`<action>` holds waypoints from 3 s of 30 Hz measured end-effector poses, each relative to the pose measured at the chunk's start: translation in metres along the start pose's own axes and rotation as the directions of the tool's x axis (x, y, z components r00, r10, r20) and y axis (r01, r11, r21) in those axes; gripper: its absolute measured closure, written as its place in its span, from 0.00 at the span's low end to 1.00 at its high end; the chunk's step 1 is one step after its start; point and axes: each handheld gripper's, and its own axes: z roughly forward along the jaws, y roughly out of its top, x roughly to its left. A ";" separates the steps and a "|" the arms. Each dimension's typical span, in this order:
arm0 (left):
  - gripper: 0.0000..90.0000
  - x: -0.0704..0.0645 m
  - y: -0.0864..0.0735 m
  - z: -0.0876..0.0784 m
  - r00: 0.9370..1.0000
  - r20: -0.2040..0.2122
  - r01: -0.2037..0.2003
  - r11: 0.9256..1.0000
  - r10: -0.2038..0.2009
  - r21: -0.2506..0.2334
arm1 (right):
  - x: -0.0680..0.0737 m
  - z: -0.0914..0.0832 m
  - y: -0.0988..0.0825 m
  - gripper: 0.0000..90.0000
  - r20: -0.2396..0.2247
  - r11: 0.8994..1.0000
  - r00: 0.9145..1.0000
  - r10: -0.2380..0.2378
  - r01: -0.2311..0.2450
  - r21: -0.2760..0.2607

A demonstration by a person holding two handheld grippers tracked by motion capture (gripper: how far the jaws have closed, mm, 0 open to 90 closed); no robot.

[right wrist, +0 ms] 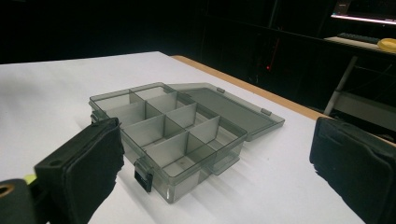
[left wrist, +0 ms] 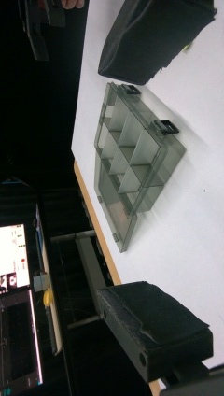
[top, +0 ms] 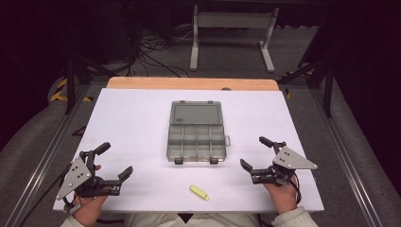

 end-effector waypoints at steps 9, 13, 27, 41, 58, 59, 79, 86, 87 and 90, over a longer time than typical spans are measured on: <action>0.00 0.000 0.001 -0.001 1.000 0.000 -0.002 1.000 0.002 0.000 | 0.000 0.000 0.000 0.04 -0.003 1.000 1.000 0.005 -0.005 0.000; 0.00 0.000 0.000 -0.001 1.000 -0.001 -0.002 1.000 0.002 0.000 | 0.000 0.000 0.000 0.04 -0.004 1.000 1.000 0.010 -0.010 0.001; 0.00 0.000 0.001 -0.001 1.000 0.002 0.000 1.000 0.000 -0.001 | 0.000 0.001 0.000 0.04 -0.007 1.000 1.000 0.012 -0.012 0.009; 0.00 0.000 0.001 -0.001 1.000 0.003 -0.001 1.000 0.001 0.003 | 0.002 0.004 0.002 0.04 -0.018 1.000 1.000 0.013 -0.013 0.005; 0.00 0.000 0.001 -0.001 1.000 0.003 0.000 1.000 0.000 0.005 | 0.020 0.026 0.023 0.04 -0.076 1.000 0.997 0.010 -0.008 0.023; 0.00 0.000 0.001 -0.001 1.000 0.003 0.000 1.000 0.000 0.005 | 0.021 0.027 0.024 0.04 -0.079 1.000 0.997 0.009 -0.007 0.024; 0.00 0.000 0.001 -0.001 1.000 0.001 0.000 1.000 0.000 0.002 | 0.045 0.060 0.044 0.03 -0.186 0.999 0.982 0.003 0.004 0.038; 0.00 0.000 0.001 -0.001 1.000 0.002 -0.002 1.000 0.002 0.004 | 0.052 0.071 0.048 0.03 -0.219 0.999 0.976 0.007 0.002 0.043; 0.00 0.000 0.001 -0.001 1.000 0.003 0.000 1.000 0.000 0.003 | 0.052 0.072 0.048 0.03 -0.224 0.999 0.975 0.006 0.003 0.042; 0.00 0.000 0.001 -0.001 1.000 0.002 -0.001 1.000 0.001 0.004 | 0.055 0.076 0.049 0.02 -0.236 0.999 0.972 0.013 -0.002 0.049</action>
